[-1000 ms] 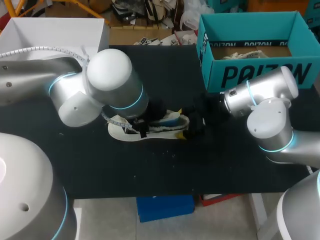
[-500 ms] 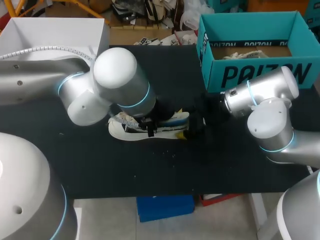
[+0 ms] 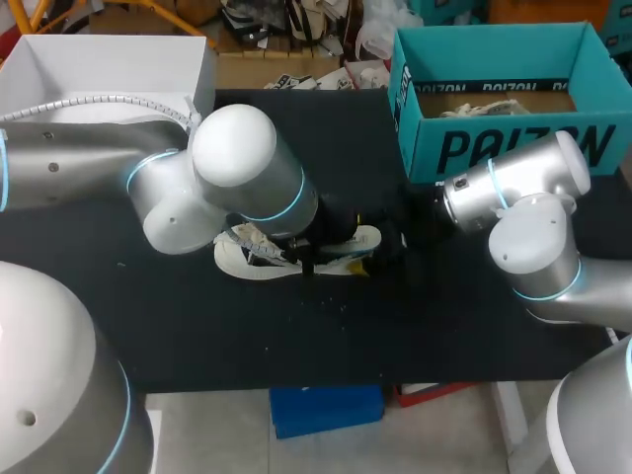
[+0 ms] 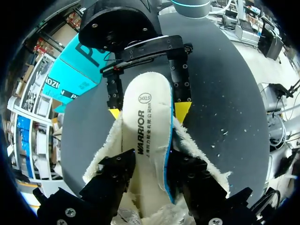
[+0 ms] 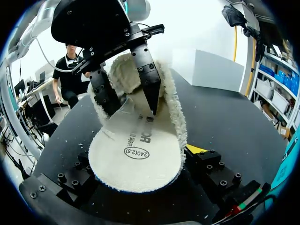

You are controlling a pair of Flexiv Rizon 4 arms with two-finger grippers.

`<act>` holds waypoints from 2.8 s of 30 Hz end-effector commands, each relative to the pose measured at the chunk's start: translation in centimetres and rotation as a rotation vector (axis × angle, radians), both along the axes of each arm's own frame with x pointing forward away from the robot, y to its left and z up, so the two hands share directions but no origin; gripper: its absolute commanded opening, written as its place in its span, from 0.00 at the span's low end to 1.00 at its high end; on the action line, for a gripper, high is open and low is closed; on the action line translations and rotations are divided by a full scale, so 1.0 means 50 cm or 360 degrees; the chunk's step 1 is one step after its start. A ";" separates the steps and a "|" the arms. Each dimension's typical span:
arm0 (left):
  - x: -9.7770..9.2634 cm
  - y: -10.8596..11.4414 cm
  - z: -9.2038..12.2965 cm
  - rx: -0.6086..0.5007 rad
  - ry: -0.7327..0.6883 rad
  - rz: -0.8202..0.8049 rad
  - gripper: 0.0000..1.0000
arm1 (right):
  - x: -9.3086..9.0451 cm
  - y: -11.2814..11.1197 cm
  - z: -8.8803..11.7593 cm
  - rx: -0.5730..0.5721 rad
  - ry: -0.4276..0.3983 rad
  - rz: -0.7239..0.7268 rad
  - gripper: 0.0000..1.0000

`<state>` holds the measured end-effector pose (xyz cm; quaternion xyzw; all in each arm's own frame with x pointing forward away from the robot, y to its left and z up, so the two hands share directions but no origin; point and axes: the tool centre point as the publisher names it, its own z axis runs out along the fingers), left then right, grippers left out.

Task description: Take the shoe out of the shoebox, open the shoe tongue, remove and reinsert the insole, then place the shoe into the shoebox

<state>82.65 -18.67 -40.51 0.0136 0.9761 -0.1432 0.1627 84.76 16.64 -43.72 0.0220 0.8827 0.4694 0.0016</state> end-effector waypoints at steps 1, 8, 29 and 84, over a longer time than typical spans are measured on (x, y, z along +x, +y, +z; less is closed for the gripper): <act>-0.020 -0.017 -0.006 0.0035 -0.0046 0.0033 0.49 | 0.005 0.000 -0.006 -0.0004 0.0003 -0.0003 0.00; -0.005 -0.046 -0.015 0.0077 -0.0106 0.0071 0.48 | 0.005 0.000 -0.006 -0.0004 0.0003 -0.0003 0.00; 0.020 -0.073 -0.001 0.0078 -0.0250 0.0158 0.00 | 0.005 0.000 -0.006 -0.0004 0.0003 -0.0003 0.00; -0.087 -0.101 0.421 -0.1485 0.0449 -0.0608 0.00 | 0.005 0.000 -0.006 -0.0004 0.0003 -0.0003 0.00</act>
